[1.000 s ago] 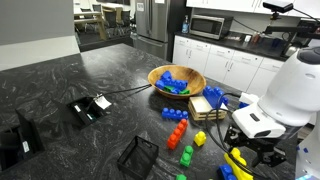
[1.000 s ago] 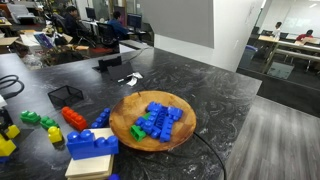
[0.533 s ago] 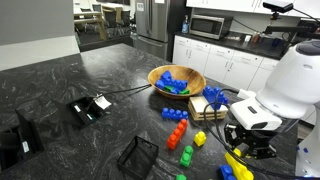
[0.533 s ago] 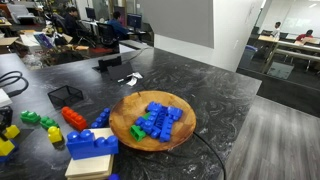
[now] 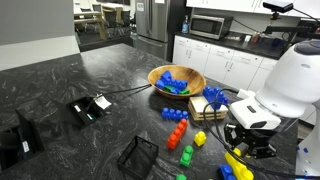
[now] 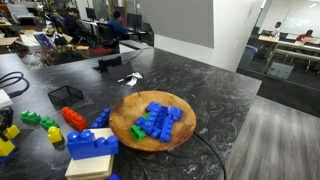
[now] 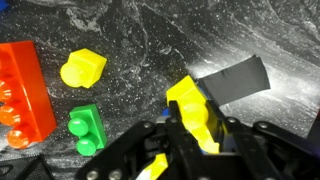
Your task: Unstick the yellow Lego from the blue one and put it on the table
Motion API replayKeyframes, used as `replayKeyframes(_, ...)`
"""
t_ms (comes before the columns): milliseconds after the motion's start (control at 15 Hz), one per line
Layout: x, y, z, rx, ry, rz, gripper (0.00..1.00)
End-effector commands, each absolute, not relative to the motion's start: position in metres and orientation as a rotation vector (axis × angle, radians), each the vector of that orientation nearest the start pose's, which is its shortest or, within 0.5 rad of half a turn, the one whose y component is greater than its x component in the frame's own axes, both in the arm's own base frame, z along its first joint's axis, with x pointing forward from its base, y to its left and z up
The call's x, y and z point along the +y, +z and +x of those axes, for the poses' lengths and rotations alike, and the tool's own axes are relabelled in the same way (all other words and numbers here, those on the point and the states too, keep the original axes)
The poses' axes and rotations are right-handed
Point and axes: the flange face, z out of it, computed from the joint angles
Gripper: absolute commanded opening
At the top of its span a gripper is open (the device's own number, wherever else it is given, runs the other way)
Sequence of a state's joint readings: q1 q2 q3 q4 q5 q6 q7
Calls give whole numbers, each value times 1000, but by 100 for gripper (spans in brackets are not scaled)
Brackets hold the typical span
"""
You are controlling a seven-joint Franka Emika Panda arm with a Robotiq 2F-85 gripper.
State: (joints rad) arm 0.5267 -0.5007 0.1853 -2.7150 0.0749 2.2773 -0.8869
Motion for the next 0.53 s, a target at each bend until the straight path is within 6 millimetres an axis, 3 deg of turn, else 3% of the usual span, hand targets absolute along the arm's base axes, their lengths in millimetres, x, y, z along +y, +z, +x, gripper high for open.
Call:
replayKeyframes(0, 238, 389, 288, -2201, -137, -2300, 7)
replayKeyframes(467, 231, 399, 296, -2202, -162, -2320, 7)
